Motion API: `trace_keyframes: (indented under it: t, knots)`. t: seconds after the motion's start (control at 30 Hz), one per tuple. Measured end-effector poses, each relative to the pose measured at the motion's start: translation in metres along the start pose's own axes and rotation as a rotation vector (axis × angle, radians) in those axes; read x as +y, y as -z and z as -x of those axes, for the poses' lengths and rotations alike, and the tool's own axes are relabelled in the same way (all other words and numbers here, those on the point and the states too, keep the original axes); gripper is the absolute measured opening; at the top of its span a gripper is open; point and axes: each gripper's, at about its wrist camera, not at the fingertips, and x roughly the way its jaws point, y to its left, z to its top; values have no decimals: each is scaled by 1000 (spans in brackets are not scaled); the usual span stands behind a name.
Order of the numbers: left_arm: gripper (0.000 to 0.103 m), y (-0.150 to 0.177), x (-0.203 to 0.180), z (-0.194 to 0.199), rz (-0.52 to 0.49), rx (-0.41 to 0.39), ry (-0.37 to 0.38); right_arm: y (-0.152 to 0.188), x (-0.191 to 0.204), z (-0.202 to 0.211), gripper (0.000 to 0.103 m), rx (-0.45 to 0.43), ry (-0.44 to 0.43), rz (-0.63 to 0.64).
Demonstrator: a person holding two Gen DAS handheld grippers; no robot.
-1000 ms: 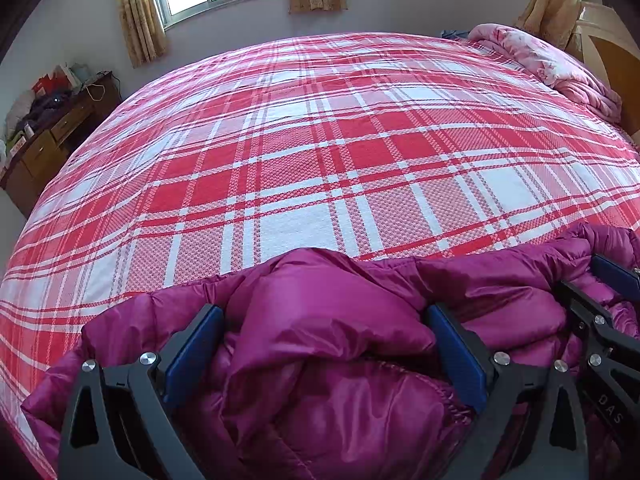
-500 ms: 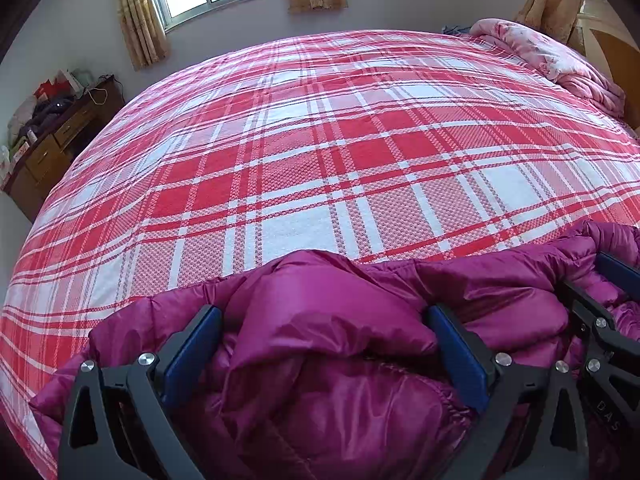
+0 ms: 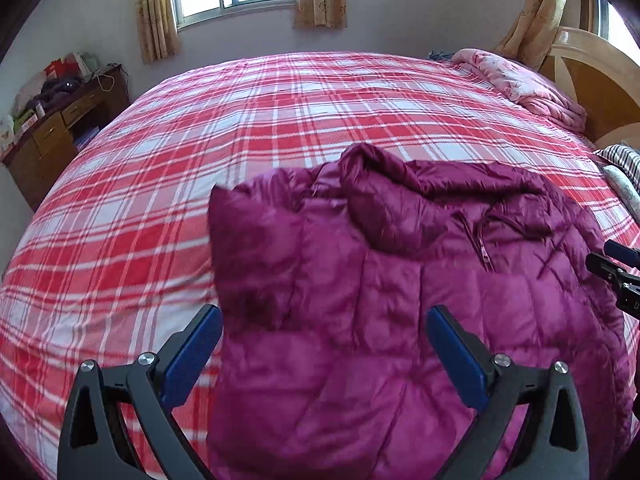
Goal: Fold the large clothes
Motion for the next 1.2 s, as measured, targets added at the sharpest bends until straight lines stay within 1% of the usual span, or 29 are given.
trace_keyframes:
  t: [0.07, 0.1, 0.17, 0.3, 0.47, 0.53, 0.67, 0.97, 1.2]
  knots:
    - [102, 22, 9, 12, 18, 12, 12, 24, -4, 17, 72, 4, -11, 2]
    - [102, 33, 13, 17, 21, 18, 9, 35, -6, 23, 72, 7, -6, -2]
    - [102, 54, 18, 26, 25, 23, -24, 57, -12, 36, 72, 19, -5, -16]
    - [102, 85, 27, 43, 32, 24, -46, 94, -24, 58, 72, 23, 23, -55]
    - [102, 128, 32, 59, 41, 60, -23, 135, -36, 76, 72, 47, 28, -117]
    - [102, 144, 32, 66, 38, 73, -17, 148, -40, 82, 72, 47, 22, -144]
    - [102, 169, 29, 82, 26, 52, -35, 169, -46, 96, 73, 47, 13, -181]
    - [102, 208, 26, 109, 28, 57, -24, 206, -38, 120, 74, 50, 8, -202]
    - [102, 242, 25, 132, 17, 45, -13, 239, -32, 139, 74, 68, -23, -220]
